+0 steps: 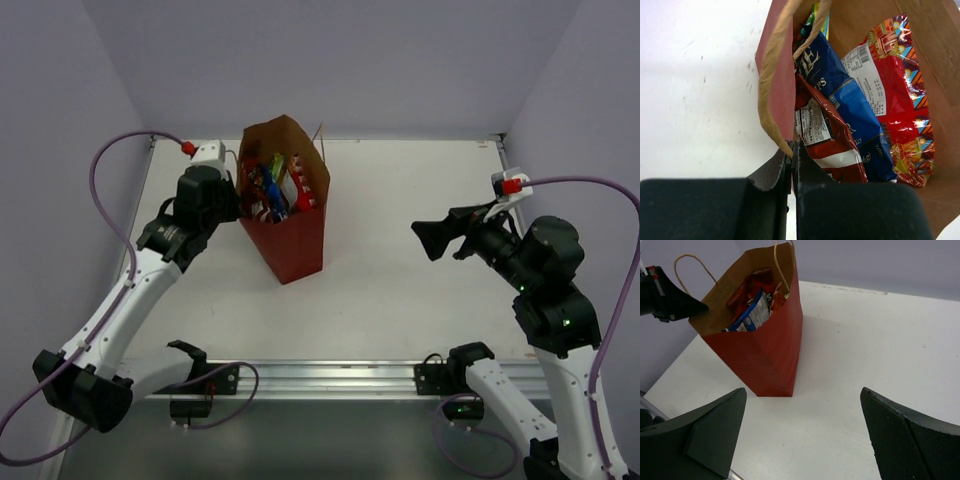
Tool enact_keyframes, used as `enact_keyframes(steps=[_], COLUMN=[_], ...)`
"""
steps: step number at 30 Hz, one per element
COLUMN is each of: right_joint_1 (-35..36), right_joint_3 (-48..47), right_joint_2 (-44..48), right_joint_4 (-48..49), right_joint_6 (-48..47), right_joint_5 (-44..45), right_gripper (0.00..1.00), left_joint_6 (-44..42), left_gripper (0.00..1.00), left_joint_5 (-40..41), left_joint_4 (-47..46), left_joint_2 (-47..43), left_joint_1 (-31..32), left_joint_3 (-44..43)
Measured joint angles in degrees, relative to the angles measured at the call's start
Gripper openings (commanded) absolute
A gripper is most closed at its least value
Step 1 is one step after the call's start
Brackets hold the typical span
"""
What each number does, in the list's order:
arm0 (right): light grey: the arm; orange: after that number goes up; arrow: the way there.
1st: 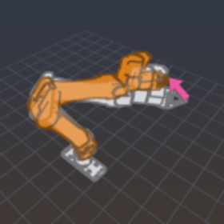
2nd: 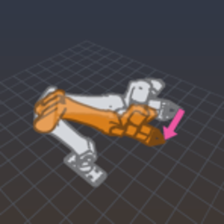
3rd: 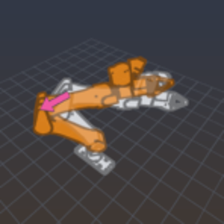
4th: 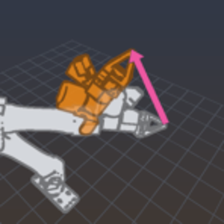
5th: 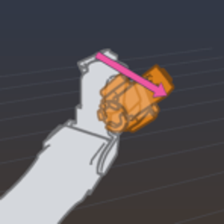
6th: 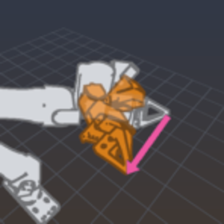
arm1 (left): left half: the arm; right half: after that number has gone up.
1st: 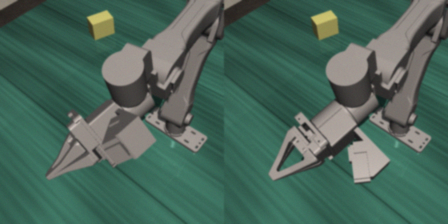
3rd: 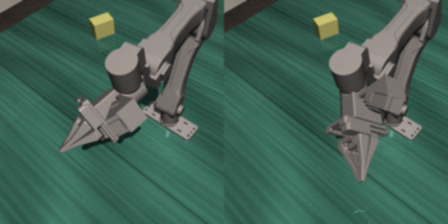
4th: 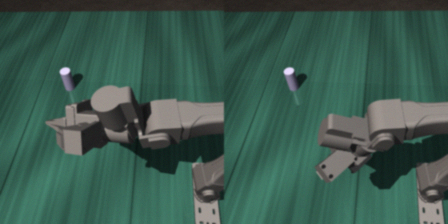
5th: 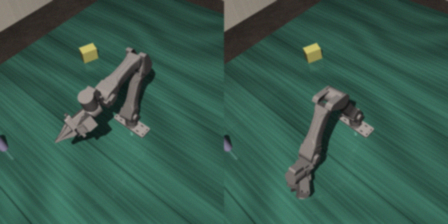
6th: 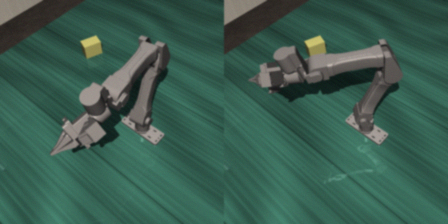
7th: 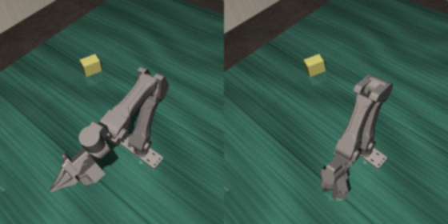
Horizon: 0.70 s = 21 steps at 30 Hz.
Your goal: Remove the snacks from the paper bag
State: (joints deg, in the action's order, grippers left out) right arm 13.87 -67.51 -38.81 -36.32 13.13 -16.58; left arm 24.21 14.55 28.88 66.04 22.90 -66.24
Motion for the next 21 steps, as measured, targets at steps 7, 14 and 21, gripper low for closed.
enact_keyframes(steps=[7, 14, 21], right_joint_1=[0.0, 1.4, 10.8], right_joint_3=[0.0, -0.9, -9.5], right_joint_2=[-2.1, -8.2, -19.1], right_joint_4=[0.4, -0.2, -3.2], right_joint_6=[0.1, 0.2, -0.3], right_joint_5=[-4.1, -7.2, -4.6], right_gripper=[0.99, 0.99, 0.99], left_joint_6=[0.4, 0.8, -0.2], left_gripper=[0.00, 0.00, 0.00], left_joint_5=[0.6, 2.0, 2.3], left_joint_4=[6.1, 9.9, 9.0], left_joint_2=[-12.1, -18.7, -16.2], left_joint_1=[0.0, 0.0, 0.0], left_joint_3=[6.9, 9.8, 8.6])
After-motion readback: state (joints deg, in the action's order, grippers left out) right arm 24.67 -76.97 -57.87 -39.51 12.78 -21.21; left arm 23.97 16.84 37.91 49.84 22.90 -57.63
